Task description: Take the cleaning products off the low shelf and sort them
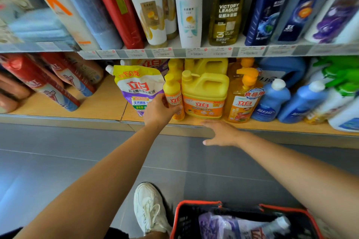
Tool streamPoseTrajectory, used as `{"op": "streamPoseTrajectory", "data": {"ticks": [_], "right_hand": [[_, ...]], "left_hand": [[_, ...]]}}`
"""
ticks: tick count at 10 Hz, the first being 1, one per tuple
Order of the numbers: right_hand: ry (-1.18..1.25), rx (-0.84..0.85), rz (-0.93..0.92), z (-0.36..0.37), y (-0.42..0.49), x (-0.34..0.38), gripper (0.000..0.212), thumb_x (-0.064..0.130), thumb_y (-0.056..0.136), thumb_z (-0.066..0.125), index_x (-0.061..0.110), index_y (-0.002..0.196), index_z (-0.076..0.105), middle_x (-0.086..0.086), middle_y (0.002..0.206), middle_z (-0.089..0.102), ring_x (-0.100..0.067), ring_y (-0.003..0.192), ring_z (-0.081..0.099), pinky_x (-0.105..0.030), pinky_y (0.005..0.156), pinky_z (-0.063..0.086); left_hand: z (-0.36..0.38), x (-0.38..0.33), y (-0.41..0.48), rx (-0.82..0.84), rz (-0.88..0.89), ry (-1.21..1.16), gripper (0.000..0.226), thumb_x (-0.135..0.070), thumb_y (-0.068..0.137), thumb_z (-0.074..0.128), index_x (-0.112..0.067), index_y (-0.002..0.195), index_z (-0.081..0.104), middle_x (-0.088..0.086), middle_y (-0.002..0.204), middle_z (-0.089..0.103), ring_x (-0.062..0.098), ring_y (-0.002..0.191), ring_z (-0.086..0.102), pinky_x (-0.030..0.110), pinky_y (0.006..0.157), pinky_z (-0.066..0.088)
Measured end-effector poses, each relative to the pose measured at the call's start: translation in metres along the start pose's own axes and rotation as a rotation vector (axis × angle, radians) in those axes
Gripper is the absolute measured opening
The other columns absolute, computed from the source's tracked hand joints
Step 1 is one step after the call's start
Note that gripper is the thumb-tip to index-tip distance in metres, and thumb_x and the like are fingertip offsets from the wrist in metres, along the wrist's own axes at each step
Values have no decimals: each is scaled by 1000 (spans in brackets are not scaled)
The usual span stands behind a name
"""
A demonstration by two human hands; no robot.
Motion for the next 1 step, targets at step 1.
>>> {"op": "streamPoseTrajectory", "data": {"ticks": [1], "right_hand": [[33,-29,46,-20,-24,-3,77,46,85,75,26,152,41,2,159,39,-21,144,39,-39,117,36]], "left_hand": [[-12,-4,-11,37,-64,48,54,-58,76,80,-23,116,66,-7,100,73,14,93,68,38,81,59]]}}
Point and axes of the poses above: each hand's wrist, its own y-axis towards the middle knuckle, its own z-axis out of the palm, x = y × z, the point moved 6 cm from there along y, towards the middle knuckle
